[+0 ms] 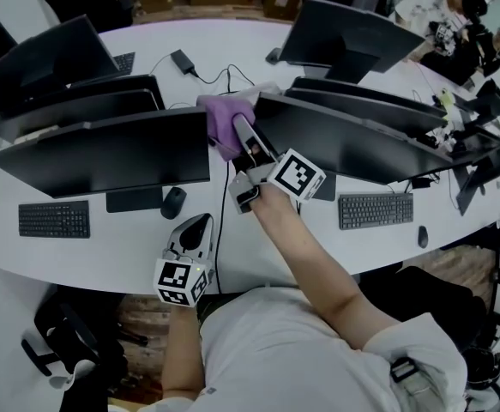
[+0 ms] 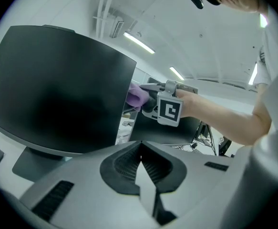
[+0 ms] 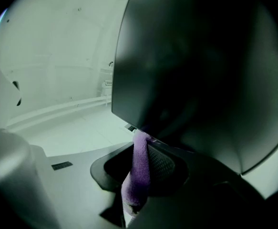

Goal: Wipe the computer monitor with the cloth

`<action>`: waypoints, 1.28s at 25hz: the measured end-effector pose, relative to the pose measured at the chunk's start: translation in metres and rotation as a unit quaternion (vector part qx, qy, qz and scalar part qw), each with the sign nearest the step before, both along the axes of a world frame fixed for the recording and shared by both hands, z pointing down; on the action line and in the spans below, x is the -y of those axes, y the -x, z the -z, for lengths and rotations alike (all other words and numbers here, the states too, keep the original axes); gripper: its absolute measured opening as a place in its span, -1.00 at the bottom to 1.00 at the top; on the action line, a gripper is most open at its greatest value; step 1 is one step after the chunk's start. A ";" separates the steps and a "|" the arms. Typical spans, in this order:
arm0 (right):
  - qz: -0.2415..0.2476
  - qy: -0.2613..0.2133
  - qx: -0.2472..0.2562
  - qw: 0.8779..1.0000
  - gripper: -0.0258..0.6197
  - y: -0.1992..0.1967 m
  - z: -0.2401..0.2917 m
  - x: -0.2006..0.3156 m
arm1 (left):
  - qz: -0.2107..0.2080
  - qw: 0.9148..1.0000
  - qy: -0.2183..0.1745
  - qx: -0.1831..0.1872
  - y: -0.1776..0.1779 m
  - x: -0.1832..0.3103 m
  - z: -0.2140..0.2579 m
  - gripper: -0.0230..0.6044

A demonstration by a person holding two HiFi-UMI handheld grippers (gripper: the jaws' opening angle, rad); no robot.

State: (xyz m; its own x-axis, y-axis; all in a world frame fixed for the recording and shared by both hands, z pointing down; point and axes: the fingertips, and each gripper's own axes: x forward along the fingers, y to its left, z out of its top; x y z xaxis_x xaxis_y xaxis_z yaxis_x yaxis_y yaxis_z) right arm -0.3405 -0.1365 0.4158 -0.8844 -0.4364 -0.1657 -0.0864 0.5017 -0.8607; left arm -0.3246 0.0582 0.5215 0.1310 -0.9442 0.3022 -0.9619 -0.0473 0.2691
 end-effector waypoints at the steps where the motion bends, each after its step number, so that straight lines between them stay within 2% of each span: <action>1: 0.001 -0.003 0.004 1.000 -0.70 0.000 0.005 0.000 | 0.000 1.000 -0.001 0.001 0.000 0.000 0.001 -0.93; 7: 0.001 0.003 0.039 0.999 -0.70 -0.003 0.038 0.001 | 0.001 1.000 -0.009 0.002 -0.001 0.003 0.009 -0.92; 12: 0.006 -0.012 0.058 0.998 -0.70 -0.003 0.067 0.000 | 0.000 1.000 -0.013 0.004 -0.001 0.007 0.015 -0.93; 19: 0.010 0.020 0.089 0.996 -0.70 -0.012 0.078 -0.005 | -0.005 1.000 -0.019 0.007 -0.008 0.011 0.020 -0.93; 22: 0.000 0.025 0.104 0.994 -0.70 -0.025 0.085 -0.002 | -0.009 1.000 -0.018 0.008 -0.013 0.013 0.020 -0.92; 27: -0.017 0.058 0.120 0.991 -0.70 -0.052 0.074 0.014 | -0.020 1.000 -0.015 0.008 -0.026 0.017 0.018 -0.92; 32: -0.024 0.062 0.121 0.990 -0.70 -0.074 0.073 0.015 | -0.033 0.999 -0.013 0.009 -0.046 0.023 0.019 -0.92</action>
State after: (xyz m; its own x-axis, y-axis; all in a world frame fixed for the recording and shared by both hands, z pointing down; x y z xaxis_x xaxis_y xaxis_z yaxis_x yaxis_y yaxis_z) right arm -0.2666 -0.1515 0.3429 -0.8033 -0.5071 -0.3123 0.1087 0.3907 -0.9141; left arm -0.2790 0.0356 0.5026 0.1887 -0.9412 0.2803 -0.9609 -0.1180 0.2506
